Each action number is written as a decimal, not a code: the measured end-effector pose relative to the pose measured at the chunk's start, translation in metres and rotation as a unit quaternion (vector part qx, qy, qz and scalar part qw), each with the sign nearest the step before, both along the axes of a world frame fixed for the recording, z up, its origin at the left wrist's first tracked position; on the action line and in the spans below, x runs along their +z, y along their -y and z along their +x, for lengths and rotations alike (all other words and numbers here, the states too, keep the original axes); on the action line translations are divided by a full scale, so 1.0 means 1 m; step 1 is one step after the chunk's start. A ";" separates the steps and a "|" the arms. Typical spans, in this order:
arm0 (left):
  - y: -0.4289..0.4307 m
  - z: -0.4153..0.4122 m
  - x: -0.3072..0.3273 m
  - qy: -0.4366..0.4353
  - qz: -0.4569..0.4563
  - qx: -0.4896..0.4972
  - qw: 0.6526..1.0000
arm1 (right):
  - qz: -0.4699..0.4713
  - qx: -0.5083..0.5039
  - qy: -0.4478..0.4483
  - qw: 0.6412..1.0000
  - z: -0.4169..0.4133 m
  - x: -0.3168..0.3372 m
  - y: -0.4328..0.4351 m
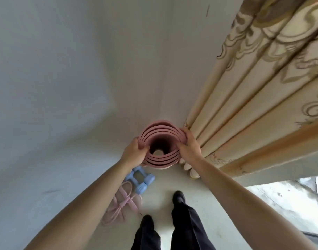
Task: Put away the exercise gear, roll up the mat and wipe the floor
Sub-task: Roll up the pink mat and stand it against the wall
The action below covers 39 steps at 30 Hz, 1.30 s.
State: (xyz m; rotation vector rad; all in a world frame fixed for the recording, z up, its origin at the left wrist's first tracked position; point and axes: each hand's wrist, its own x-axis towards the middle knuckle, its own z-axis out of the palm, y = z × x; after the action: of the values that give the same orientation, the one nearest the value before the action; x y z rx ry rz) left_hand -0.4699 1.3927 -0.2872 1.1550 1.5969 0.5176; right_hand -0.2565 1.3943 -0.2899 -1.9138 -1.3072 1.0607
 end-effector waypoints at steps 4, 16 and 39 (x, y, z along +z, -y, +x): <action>-0.045 0.018 -0.047 -0.059 0.040 0.016 0.997 | -0.031 0.035 -0.015 0.999 0.009 -0.062 -0.050; -0.161 0.055 -0.222 -0.211 -0.011 -0.012 0.977 | -0.066 0.073 -0.055 0.994 0.041 -0.249 -0.161; -0.166 0.043 -0.229 -0.298 0.073 -0.029 0.951 | 0.034 0.177 0.091 0.979 0.052 -0.261 -0.206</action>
State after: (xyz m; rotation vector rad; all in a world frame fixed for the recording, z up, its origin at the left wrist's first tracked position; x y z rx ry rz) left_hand -0.4270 1.5588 -0.5162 1.5653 2.0512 0.2560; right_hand -0.2042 1.6006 -0.5505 -1.8006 -1.8150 1.0067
